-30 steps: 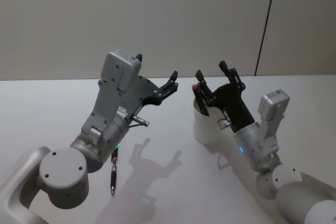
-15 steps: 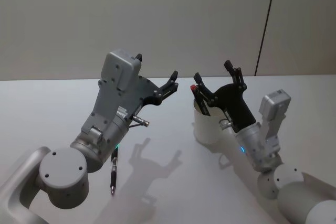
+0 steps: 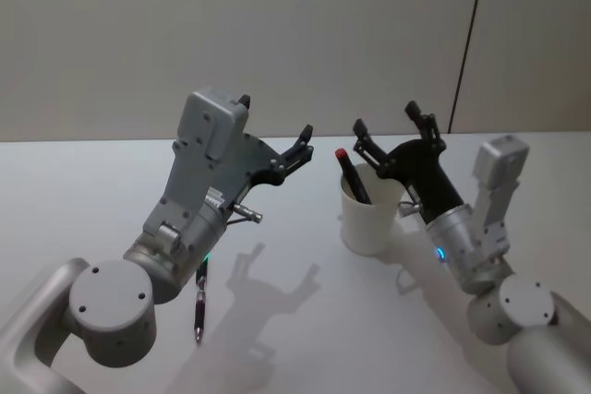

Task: Place the pen into the pen holder.

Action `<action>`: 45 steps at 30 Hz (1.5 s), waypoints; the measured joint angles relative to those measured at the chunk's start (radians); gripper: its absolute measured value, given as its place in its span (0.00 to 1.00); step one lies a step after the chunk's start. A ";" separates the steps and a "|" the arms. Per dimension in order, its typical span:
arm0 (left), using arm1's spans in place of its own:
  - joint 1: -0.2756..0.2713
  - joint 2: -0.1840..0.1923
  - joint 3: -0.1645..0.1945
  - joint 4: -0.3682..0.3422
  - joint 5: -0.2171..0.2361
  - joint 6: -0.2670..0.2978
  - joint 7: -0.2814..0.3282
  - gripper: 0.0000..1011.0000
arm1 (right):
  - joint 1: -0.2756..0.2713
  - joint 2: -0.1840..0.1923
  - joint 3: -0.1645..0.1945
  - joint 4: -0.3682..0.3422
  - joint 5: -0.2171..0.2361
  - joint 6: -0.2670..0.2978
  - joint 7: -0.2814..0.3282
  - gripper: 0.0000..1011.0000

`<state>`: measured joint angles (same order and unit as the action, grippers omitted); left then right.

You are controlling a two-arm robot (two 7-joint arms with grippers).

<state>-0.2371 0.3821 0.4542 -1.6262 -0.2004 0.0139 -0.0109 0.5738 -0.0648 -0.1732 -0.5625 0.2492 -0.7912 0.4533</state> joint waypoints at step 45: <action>0.000 0.000 0.000 0.000 0.000 0.000 0.000 0.99 | -0.351 0.182 0.091 -0.811 -0.157 0.807 -0.143 0.99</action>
<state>-0.2371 0.3821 0.4542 -1.6262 -0.2004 0.0138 -0.0109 0.2224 0.1170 -0.0825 -1.3730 0.0923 0.0161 0.3098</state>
